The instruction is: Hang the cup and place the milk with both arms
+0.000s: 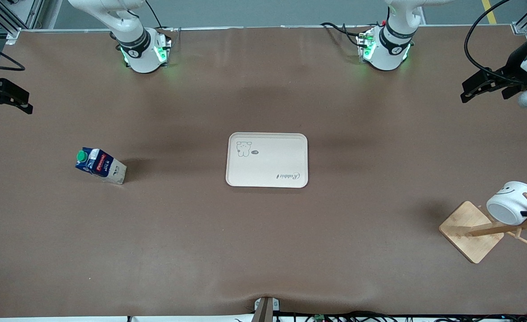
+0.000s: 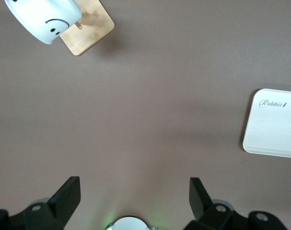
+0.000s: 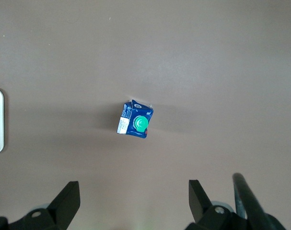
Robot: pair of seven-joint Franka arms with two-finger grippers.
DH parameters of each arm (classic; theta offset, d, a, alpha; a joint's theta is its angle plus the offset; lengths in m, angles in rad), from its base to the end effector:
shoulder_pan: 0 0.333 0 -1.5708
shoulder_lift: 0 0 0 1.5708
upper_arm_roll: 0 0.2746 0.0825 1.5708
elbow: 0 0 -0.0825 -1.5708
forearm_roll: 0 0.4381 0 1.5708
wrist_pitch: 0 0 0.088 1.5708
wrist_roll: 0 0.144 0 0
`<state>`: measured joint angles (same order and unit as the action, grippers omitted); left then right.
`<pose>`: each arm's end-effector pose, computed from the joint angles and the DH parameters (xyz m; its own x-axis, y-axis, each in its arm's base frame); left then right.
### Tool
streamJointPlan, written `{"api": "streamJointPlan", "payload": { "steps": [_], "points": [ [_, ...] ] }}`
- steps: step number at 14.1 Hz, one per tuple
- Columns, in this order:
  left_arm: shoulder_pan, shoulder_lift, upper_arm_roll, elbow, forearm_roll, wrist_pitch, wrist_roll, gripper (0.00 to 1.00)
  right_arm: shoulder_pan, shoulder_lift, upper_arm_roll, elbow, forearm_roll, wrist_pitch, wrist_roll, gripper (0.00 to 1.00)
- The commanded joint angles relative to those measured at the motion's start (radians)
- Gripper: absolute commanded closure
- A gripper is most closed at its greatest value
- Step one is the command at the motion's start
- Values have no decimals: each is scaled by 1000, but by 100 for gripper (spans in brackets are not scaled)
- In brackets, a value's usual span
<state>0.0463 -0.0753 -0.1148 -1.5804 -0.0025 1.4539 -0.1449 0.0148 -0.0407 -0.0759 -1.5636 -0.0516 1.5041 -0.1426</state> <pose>0.5725 -0.0416 0.5755 0.9958 0.0769 -0.0502 0.0763 -0.9970 -0.0135 0.5886 -0.0444 0.5686 0.9966 0.0780 -0.0255 0.0791 -0.9958 0.0453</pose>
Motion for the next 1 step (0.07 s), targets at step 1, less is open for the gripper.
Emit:
{"api": "streamJointPlan", "payload": {
  "steps": [1],
  "points": [
    [3, -6, -2, 14, 4, -7, 11, 0, -10, 10, 7, 19, 19, -15, 11, 0]
  ]
}}
